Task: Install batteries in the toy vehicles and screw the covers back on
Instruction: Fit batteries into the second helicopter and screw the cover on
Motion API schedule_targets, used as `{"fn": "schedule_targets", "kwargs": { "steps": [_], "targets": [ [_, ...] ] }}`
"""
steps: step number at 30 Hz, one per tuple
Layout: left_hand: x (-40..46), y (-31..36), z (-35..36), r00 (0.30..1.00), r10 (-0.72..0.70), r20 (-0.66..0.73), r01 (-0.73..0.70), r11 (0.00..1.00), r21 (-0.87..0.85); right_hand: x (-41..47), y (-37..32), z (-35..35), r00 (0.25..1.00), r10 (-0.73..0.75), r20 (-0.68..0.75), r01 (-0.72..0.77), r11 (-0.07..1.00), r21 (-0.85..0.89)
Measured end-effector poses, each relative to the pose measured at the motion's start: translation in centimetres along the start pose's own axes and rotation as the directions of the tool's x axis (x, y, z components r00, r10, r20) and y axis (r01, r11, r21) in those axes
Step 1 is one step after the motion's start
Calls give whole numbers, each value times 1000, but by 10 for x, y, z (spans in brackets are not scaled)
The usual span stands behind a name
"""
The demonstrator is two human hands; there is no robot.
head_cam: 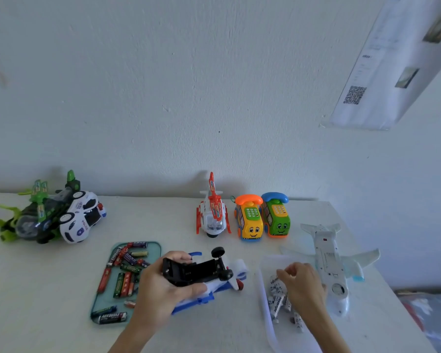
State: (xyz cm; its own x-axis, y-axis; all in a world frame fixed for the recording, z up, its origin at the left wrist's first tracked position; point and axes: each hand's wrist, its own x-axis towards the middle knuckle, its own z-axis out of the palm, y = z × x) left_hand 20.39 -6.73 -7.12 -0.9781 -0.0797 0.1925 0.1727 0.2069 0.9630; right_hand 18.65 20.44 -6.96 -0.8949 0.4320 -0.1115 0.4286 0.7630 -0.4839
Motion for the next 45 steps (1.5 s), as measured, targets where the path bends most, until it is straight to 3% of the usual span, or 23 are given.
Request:
{"fn": "schedule_targets", "kwargs": {
  "steps": [4, 6, 10, 14, 18, 24, 28, 33, 37, 45],
  "targets": [
    [3, 13, -30, 994, 18, -106, -17, 1000, 14, -9, -7, 3, 993, -119, -18, 111, 963, -246],
    [4, 17, -47, 988, 32, -153, -25, 999, 45, -16, -22, 2, 976, -211, -56, 189, 945, -269],
    [-5, 21, -84, 962, 25, -271, -3, 997, 82, -39, -66, 12, 884, -468, 18, 465, 873, -144],
    [-23, 26, -112, 925, -11, -379, 41, 997, 70, -68, -103, 44, 716, -669, 200, 683, 730, -4],
    [-51, 25, -131, 900, -48, -434, 104, 989, 107, -90, -123, 85, 553, -765, 331, 783, 613, 109],
    [-98, 13, -156, 837, -73, -542, 182, 972, 150, -109, -139, 131, 450, -804, 389, 842, 527, 114],
    [-120, 12, -167, 789, -107, -605, 217, 970, 111, -116, -142, 149, 439, -824, 358, 867, 494, 73],
    [-138, 11, -170, 767, -145, -625, 276, 954, 118, -118, -144, 158, 487, -807, 335, 841, 537, 69],
    [-145, 10, -166, 784, -197, -588, 302, 949, 85, -115, -144, 161, 447, -823, 349, 868, 493, 50],
    [-149, 11, -149, 854, -231, -467, 276, 961, 28, -97, -147, 159, 516, -814, 267, 797, 570, 198]
  ]
}}
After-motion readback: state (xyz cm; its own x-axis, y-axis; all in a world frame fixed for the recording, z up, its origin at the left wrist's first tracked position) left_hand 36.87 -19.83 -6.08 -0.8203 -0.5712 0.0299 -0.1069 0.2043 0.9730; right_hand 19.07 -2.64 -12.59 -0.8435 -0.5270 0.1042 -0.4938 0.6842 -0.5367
